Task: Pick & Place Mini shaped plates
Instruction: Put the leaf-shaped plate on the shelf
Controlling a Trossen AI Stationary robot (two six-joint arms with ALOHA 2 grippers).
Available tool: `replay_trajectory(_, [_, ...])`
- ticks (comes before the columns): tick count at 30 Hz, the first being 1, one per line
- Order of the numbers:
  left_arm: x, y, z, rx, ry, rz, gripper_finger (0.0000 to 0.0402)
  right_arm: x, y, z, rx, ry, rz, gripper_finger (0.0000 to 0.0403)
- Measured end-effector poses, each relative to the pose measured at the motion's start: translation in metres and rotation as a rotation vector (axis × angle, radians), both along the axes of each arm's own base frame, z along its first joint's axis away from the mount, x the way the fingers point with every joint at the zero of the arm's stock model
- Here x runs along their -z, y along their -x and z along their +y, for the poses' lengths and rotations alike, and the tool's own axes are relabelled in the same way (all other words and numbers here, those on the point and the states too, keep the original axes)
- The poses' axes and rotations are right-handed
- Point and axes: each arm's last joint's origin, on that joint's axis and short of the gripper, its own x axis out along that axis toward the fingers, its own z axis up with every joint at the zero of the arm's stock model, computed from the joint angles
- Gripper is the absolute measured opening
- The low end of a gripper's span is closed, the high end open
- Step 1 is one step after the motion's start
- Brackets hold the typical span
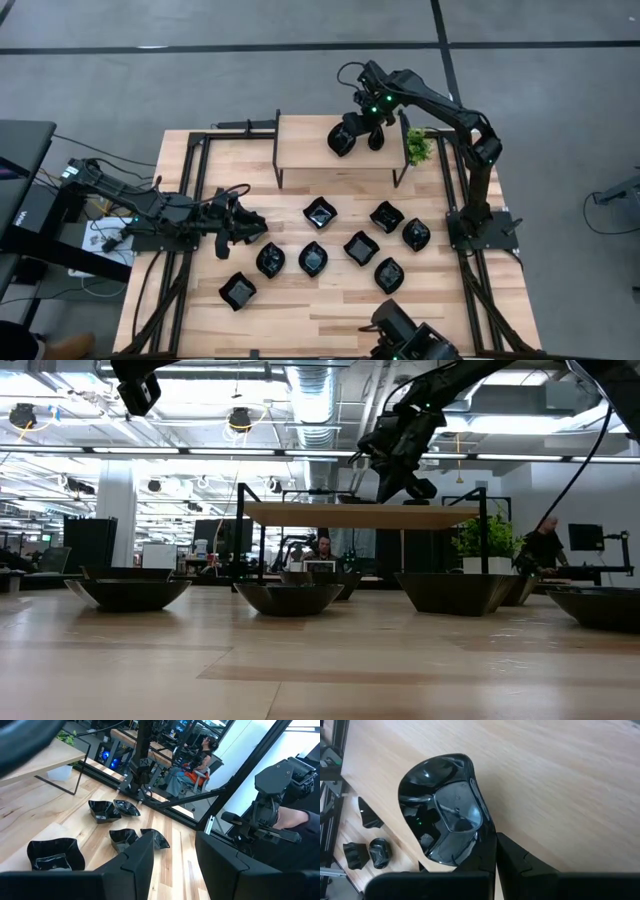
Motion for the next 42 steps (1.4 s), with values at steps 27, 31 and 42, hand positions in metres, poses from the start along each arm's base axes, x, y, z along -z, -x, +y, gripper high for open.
replay_trajectory(27, [0.0, 0.0, 0.0, 0.0, 0.0, 0.0, 0.0145, 0.0, 0.0003, -0.0007, 0.002, 0.024, 0.016, 0.0038])
replay_trajectory(31, [0.0, 0.0, 0.0, 0.0, 0.0, 0.0, 0.0145, -0.0001, 0.0002, -0.0008, -0.001, 0.027, 0.014, 0.005])
replay_trajectory(42, [0.0, 0.0, 0.0, 0.0, 0.0, 0.0, 0.0145, -0.0058, 0.0026, 0.0008, -0.026, 0.052, -0.001, 0.005])
